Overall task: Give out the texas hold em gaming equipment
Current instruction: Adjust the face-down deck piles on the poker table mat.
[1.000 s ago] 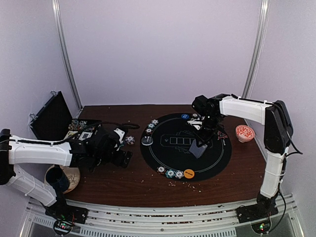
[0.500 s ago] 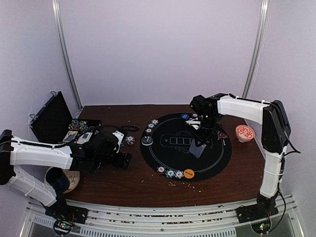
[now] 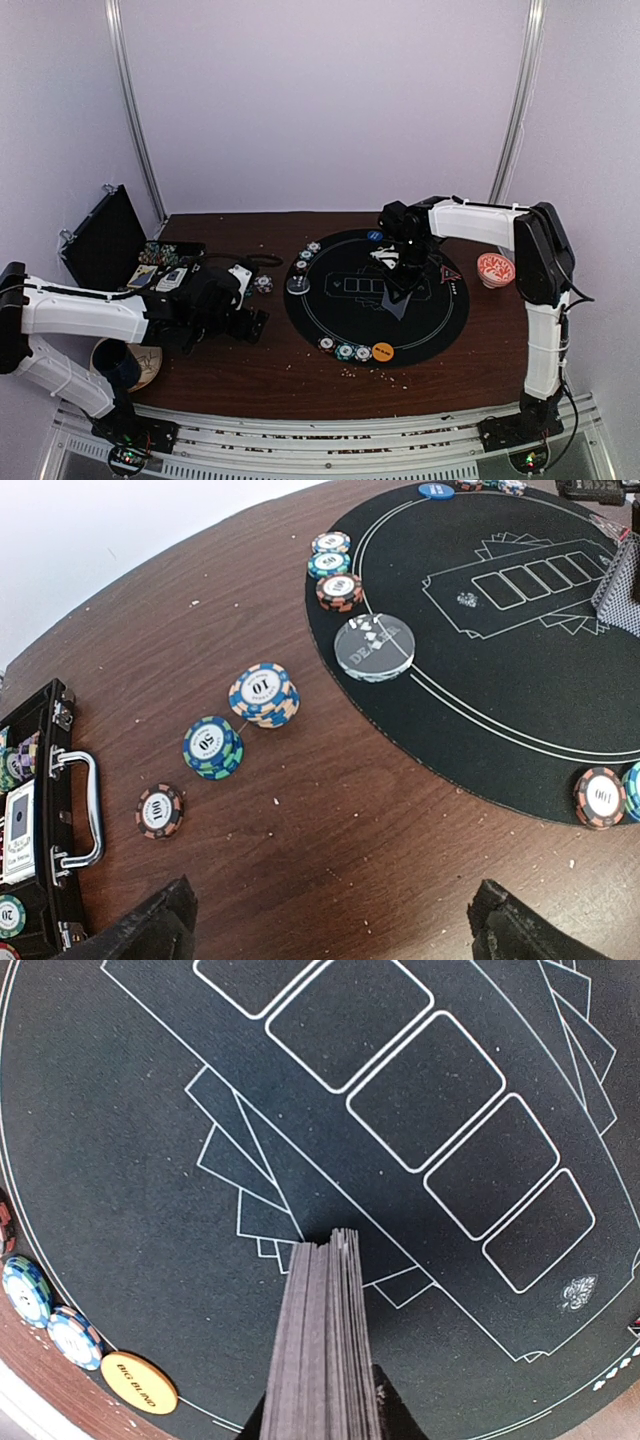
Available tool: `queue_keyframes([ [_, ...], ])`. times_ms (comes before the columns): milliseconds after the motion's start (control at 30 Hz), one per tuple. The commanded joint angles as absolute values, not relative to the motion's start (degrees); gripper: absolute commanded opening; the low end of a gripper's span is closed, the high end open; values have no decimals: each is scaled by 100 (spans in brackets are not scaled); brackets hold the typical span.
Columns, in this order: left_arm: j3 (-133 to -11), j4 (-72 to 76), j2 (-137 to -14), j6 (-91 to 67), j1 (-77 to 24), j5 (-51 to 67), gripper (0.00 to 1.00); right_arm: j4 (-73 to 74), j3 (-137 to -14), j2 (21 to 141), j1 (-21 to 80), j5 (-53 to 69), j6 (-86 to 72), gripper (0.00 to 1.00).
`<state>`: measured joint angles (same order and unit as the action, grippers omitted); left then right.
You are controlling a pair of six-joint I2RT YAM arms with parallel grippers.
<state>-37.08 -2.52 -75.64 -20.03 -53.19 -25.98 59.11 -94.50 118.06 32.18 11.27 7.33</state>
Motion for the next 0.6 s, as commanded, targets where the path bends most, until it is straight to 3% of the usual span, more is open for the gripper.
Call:
queue_keyframes([
  [0, -3647, 74, -7652, -1947, -5284, -2646, 98, 5795, -9396, 11785, 3261, 1181, 772, 20],
  [433, -3699, 154, -7913, -1863, -5282, -2562, 98, 5766, -9425, 11926, 3269, 1108, 773, 18],
  [567, -3653, 272, -7928, -1767, -5282, -2443, 98, 5807, -9539, 11915, 3287, 1031, 785, 0],
])
